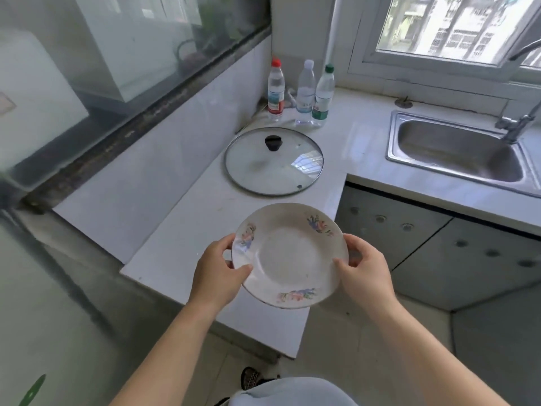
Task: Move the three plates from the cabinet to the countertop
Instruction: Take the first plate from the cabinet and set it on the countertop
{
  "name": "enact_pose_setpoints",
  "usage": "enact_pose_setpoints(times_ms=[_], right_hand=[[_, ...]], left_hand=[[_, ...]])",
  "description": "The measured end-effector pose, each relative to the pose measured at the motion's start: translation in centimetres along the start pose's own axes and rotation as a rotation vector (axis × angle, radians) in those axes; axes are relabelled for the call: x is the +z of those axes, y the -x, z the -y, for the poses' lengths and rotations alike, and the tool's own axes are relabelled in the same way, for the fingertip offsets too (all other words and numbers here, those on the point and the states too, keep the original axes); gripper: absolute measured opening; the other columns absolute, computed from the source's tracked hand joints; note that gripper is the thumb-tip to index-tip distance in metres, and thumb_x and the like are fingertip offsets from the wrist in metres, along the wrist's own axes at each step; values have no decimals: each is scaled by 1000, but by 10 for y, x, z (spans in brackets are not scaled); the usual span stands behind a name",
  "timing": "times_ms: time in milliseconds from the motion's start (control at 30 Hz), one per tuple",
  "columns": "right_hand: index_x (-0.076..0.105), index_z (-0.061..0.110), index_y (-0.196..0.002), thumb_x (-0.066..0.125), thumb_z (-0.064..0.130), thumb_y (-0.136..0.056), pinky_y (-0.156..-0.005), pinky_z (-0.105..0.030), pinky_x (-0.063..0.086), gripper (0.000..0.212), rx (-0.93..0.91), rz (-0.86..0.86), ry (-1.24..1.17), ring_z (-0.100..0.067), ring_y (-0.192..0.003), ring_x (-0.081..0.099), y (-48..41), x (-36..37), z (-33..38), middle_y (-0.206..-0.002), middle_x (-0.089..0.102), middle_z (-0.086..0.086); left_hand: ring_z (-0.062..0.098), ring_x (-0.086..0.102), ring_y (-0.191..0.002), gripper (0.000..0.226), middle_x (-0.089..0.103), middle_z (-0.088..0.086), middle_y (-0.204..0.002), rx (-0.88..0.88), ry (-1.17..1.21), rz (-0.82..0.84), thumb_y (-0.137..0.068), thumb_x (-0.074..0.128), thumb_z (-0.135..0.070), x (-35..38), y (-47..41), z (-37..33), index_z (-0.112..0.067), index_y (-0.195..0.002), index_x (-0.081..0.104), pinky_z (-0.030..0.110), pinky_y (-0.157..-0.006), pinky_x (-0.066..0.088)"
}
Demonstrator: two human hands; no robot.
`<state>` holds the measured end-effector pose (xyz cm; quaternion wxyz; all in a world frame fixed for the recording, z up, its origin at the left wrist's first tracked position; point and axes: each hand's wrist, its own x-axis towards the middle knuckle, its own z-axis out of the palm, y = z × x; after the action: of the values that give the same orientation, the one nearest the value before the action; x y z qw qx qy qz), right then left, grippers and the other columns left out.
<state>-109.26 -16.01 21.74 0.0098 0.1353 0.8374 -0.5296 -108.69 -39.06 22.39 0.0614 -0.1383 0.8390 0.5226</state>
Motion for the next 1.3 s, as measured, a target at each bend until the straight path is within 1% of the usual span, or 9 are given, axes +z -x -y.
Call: enact_pose_setpoints(times_ms=[100,267,400,633,800,967,1100,1167,1300], right_hand=[[61,28,-113,58,11,-82,-57,-17,50,36,1,25,21,-13,-75,64,-29,19,6,-93,66,11],[57,27,-116,58,9,-82,-44,-15,45,38,32,136,63,-5,-62,60,-70,50,7,-98,61,13],[55,32,-115,57,13,-83,-51,-18,47,38,27,261,123,-6,-76,63,-98,83,8,-101,59,18],[57,31,-114,52,6,-82,-50,-17,46,41,-43,546,214,-7,-78,63,-147,134,11,-104,61,16],[56,34,-115,53,4,-82,-49,-16,46,45,-118,721,266,-5,-80,62,-179,158,22,-103,59,21],[55,33,-117,55,4,-82,-45,-12,45,45,-170,809,288,-6,-82,62,-203,180,28,-102,59,20],[55,39,-108,56,4,-82,-46,-17,47,44,-201,870,297,-6,-81,63,-222,198,38,-99,59,22],[53,42,-103,57,2,-81,-49,-21,49,45,-218,891,304,-7,-79,62,-230,207,43,-94,58,25],[54,38,-106,57,4,-81,-50,-26,51,43,-260,919,327,-9,-80,62,-247,225,49,-95,58,24]], left_hand=[[12,68,-82,44,62,-8,-113,-25,10,-19,-77,69,-9,-8,-28,4,-33,-112,55,20,-63,50],[12,67,-85,44,63,-10,-109,-131,30,-62,-79,64,-7,-19,-58,20,-31,-115,58,27,-71,52],[13,67,-78,39,65,-16,-86,-238,1,-124,-78,60,-2,-23,-66,38,-41,-78,53,38,-74,54],[15,67,-84,37,63,-17,-92,-432,101,-297,-75,61,-6,-25,-74,53,-40,-90,57,41,-80,55],[14,65,-84,36,62,-18,-86,-533,161,-424,-74,60,-3,-20,-84,59,-39,-80,55,34,-75,53],[13,64,-80,32,65,-13,-83,-592,207,-518,-73,59,-3,-19,-99,63,-35,-77,57,39,-77,54],[19,65,-84,25,66,-9,-85,-613,217,-560,-76,56,-4,-20,-113,66,-26,-86,61,40,-77,53],[24,65,-86,23,66,-6,-85,-623,215,-576,-77,55,-3,-21,-118,68,-21,-89,61,37,-74,52],[26,65,-86,26,69,1,-91,-633,205,-603,-77,54,-3,-22,-130,71,-17,-96,63,26,-62,44]])
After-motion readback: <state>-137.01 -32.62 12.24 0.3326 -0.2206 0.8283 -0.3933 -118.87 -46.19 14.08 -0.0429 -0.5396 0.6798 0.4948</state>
